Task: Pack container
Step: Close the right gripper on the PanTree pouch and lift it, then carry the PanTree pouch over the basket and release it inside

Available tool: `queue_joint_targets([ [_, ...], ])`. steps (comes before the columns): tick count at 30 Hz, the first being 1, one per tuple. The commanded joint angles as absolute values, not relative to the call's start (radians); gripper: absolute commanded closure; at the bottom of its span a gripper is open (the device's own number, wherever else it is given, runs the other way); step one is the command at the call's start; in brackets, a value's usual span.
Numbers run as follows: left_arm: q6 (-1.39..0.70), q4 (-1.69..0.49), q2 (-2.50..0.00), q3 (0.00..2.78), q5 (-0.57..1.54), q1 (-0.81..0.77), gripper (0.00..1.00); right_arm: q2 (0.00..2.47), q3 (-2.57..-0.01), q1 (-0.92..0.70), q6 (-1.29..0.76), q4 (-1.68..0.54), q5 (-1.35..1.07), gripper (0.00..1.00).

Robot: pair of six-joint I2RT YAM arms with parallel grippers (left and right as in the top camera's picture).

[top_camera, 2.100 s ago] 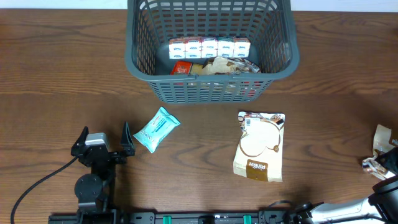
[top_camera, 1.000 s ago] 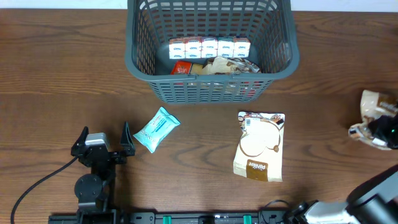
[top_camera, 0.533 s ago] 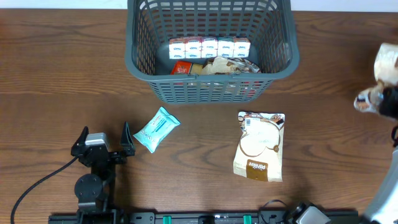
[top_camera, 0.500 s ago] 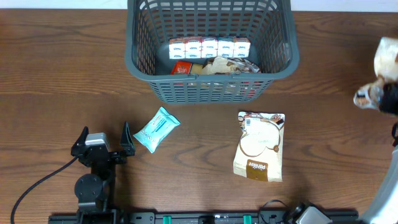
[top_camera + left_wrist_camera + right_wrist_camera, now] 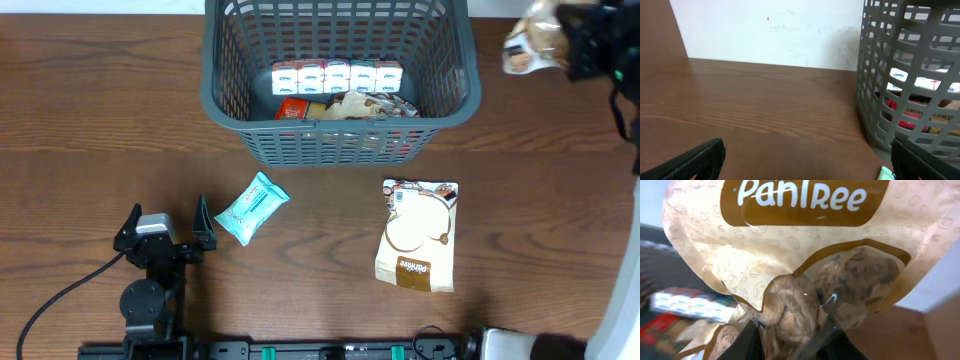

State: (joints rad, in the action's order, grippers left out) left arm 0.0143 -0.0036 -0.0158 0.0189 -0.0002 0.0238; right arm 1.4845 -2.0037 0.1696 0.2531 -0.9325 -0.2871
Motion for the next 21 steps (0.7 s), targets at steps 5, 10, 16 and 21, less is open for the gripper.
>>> queue_joint_targets([
  [5,-0.024,-0.015,-0.010,0.004,-0.007,0.023,0.01,1.662,-2.266,-0.028,0.465,-1.097,-0.310,0.99],
  [10,-0.024,-0.019,-0.010,0.004,-0.007,0.023,0.01,1.716,-2.299,-0.132,0.617,-1.199,-0.312,0.99],
  [16,-0.024,-0.019,-0.010,0.004,-0.007,0.023,0.01,1.763,-2.299,-0.218,0.706,-1.260,-0.311,0.99],
  [21,-0.024,-0.019,-0.010,0.004,-0.007,0.023,0.01,1.804,-2.299,-0.284,0.806,-1.322,-0.294,0.99],
])
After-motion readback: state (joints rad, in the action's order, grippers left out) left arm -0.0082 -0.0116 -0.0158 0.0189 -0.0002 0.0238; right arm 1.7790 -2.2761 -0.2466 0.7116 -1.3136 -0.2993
